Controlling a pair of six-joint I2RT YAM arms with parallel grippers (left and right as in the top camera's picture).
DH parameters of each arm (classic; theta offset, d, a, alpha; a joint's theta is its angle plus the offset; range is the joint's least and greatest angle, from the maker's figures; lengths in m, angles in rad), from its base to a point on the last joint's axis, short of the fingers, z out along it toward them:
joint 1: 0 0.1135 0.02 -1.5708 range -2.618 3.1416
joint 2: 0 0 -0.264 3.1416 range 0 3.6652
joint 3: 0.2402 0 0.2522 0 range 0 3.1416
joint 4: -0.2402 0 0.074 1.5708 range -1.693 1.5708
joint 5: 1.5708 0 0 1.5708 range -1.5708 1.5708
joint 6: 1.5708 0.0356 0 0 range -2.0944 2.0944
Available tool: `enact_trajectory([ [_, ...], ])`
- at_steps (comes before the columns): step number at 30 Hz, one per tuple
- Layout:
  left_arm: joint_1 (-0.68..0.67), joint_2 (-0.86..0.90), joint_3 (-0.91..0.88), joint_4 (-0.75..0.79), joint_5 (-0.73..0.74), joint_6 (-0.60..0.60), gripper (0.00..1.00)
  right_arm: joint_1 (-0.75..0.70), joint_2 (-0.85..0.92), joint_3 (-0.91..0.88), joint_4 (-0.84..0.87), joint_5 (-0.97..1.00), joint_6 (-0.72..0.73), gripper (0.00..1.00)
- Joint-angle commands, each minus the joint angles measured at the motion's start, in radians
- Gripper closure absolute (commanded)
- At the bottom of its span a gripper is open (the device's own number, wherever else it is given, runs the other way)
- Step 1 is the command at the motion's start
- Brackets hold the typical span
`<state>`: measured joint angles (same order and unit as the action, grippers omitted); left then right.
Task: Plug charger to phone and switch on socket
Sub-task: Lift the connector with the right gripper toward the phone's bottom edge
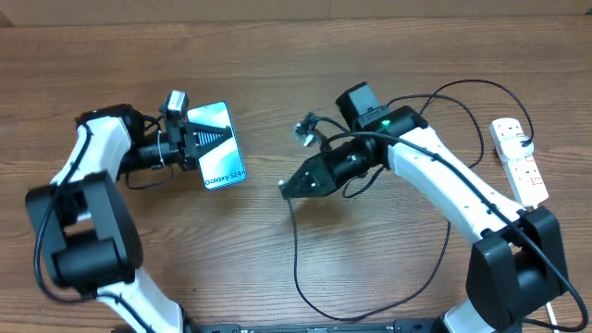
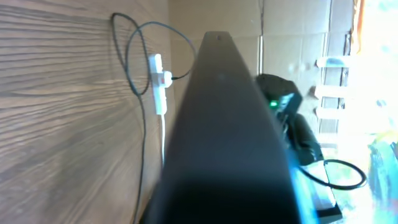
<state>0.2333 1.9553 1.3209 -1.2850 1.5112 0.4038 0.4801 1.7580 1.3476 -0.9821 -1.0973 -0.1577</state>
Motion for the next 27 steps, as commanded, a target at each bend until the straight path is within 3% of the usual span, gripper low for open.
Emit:
enact_trajectory([
  [1, -0.002, -0.162, 0.019, -0.022, 0.069, -0.002, 0.96, 0.078, -0.002, 0.001, 0.066, -0.146, -0.001, 0.96],
  [8, -0.001, -0.239, 0.079, 0.007, 0.069, -0.079, 0.96, 0.167, -0.002, 0.001, 0.409, -0.161, 0.443, 0.96],
  [12, 0.01, -0.239, 0.095, 0.091, 0.069, -0.197, 0.96, 0.191, -0.002, 0.001, 0.547, -0.117, 0.579, 0.96],
  [22, 0.01, -0.239, 0.095, 0.176, 0.069, -0.378, 0.96, 0.22, -0.002, 0.001, 0.637, 0.026, 0.661, 0.96],
  [27, 0.01, -0.239, 0.095, 0.176, 0.069, -0.385, 0.96, 0.22, -0.002, 0.001, 0.712, 0.02, 0.69, 0.96],
])
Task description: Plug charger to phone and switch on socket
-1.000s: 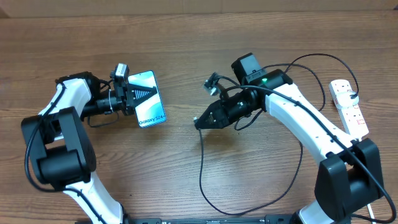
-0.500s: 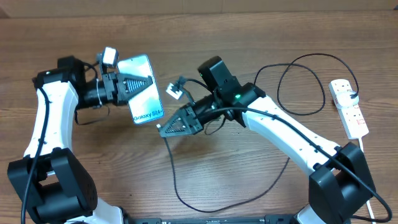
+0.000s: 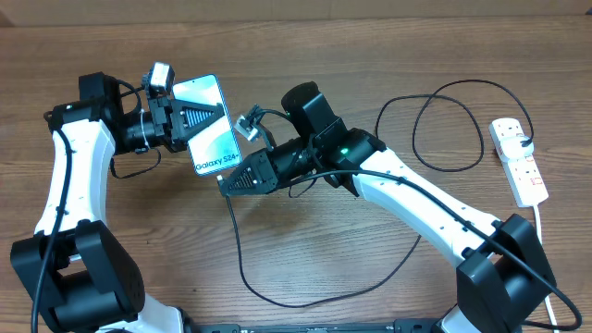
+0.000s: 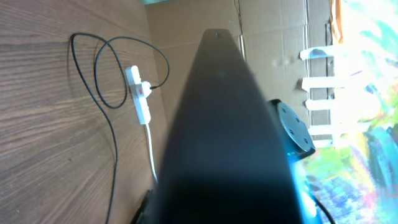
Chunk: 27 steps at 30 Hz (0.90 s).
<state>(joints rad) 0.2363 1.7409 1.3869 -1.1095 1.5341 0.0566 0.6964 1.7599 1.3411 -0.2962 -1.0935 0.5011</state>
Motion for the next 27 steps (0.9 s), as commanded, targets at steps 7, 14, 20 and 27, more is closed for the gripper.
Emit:
enact_trajectory([
  [7, 0.006, -0.024, 0.029, 0.03, 0.046, -0.038, 0.96, 0.002, -0.004, 0.008, 0.032, -0.008, 0.03, 0.96],
  [14, 0.006, -0.024, 0.029, 0.103, 0.046, -0.097, 0.96, -0.042, -0.004, 0.008, 0.031, -0.079, 0.026, 0.96],
  [20, 0.006, -0.024, 0.029, 0.105, 0.046, -0.111, 0.96, -0.049, -0.004, 0.008, 0.031, -0.074, 0.026, 0.96],
  [27, 0.006, -0.024, 0.029, 0.105, 0.046, -0.129, 0.96, -0.049, -0.004, 0.008, 0.043, -0.032, 0.031, 0.96],
])
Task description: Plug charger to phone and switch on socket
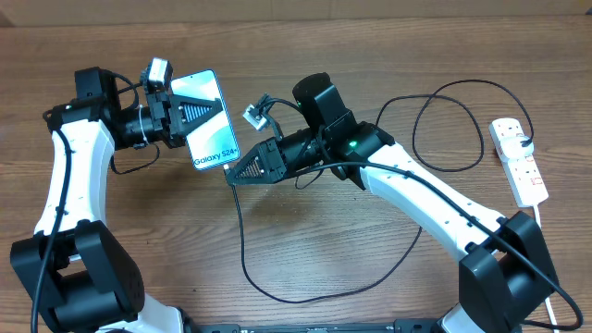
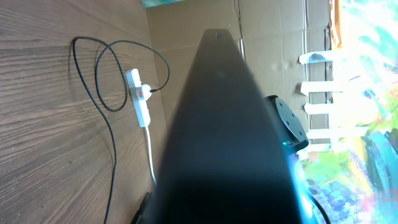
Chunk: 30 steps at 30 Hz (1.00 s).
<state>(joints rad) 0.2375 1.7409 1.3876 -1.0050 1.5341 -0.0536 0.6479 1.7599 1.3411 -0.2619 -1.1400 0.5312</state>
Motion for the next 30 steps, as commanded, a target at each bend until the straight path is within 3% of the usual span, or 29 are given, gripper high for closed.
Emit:
enact_trajectory([
  [1, 0.005, -0.024, 0.028, 0.0, 0.046, -0.019, 0.96, 0.0, -0.004, 0.008, 0.01, 0.014, 0.001, 0.96],
  [30, 0.003, -0.024, 0.028, 0.035, 0.02, -0.067, 0.96, 0.019, -0.004, 0.008, 0.033, 0.006, 0.037, 0.96],
])
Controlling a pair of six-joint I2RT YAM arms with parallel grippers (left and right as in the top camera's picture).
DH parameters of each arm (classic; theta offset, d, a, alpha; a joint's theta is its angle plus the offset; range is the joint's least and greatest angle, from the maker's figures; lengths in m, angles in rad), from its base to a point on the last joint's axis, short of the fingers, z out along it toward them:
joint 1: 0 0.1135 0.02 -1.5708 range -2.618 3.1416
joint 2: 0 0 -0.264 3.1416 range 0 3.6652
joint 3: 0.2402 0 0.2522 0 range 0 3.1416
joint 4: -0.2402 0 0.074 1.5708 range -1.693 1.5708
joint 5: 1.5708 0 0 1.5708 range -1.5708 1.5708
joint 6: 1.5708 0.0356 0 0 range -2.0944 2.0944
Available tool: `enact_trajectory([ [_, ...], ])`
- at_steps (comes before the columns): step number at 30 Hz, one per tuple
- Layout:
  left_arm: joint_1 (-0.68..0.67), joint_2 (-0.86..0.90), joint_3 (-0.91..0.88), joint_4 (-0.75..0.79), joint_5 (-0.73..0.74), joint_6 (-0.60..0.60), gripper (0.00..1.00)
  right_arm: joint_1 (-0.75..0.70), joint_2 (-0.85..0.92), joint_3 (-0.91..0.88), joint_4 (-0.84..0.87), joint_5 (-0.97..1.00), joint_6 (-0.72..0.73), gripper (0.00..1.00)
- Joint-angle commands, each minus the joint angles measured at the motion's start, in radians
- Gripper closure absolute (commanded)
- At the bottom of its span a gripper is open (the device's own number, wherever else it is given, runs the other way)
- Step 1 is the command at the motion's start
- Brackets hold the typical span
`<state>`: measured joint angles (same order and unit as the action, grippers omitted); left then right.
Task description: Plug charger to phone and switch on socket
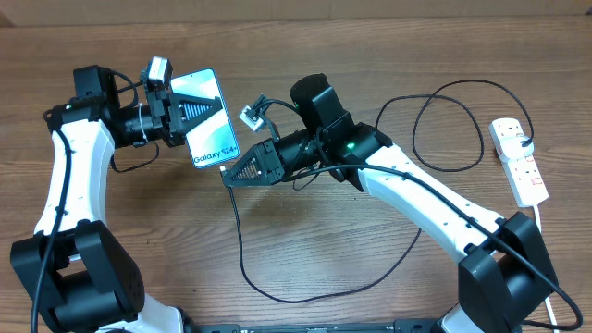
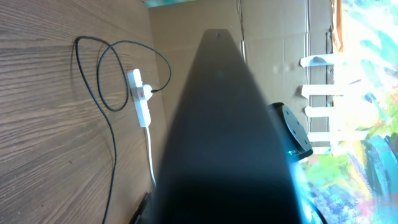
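Note:
The phone [image 1: 215, 143], screen lit and reading Galaxy S24+, is held off the table with my left gripper [image 1: 188, 120] shut on its upper half. In the left wrist view the phone's dark body [image 2: 224, 137] fills the middle and hides my fingers. My right gripper [image 1: 233, 176] is shut on the plug end of the black charger cable [image 1: 242, 264], its tip just at the phone's lower edge; the plug itself is hidden. The white socket strip [image 1: 518, 162] lies at the far right with the charger plugged in, and also shows as the strip [image 2: 142, 106] in the left wrist view.
The cable hangs from the right gripper, loops over the wooden table [image 1: 111, 250] near the front, and coils again [image 1: 444, 120] beside the strip. The right arm [image 1: 416, 185] stretches across the middle. Cardboard walls [image 2: 205, 15] stand behind the table.
My right gripper has edged slightly left, nearer the phone's lower edge. The phone and the left arm have not visibly moved.
First the phone was held low near the table's left, with my right gripper mid-table holding the cable end. Then the phone was raised and further back-left, the right gripper at its lower edge. It has stayed there with only small shifts.

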<state>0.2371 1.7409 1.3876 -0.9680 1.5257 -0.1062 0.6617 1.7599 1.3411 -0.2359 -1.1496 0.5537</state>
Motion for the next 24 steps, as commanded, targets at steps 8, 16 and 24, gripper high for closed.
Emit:
enact_trajectory([
  [8, 0.004, -0.024, 0.028, -0.003, 0.035, -0.014, 0.96, 0.005, -0.004, 0.008, 0.026, 0.031, 0.023, 0.96],
  [16, 0.004, -0.024, 0.028, -0.003, 0.035, -0.014, 0.96, 0.005, -0.004, 0.008, 0.034, 0.06, 0.043, 0.96],
  [24, 0.004, -0.024, 0.028, -0.003, 0.035, -0.014, 0.96, 0.005, -0.004, 0.008, 0.052, 0.061, 0.053, 0.96],
])
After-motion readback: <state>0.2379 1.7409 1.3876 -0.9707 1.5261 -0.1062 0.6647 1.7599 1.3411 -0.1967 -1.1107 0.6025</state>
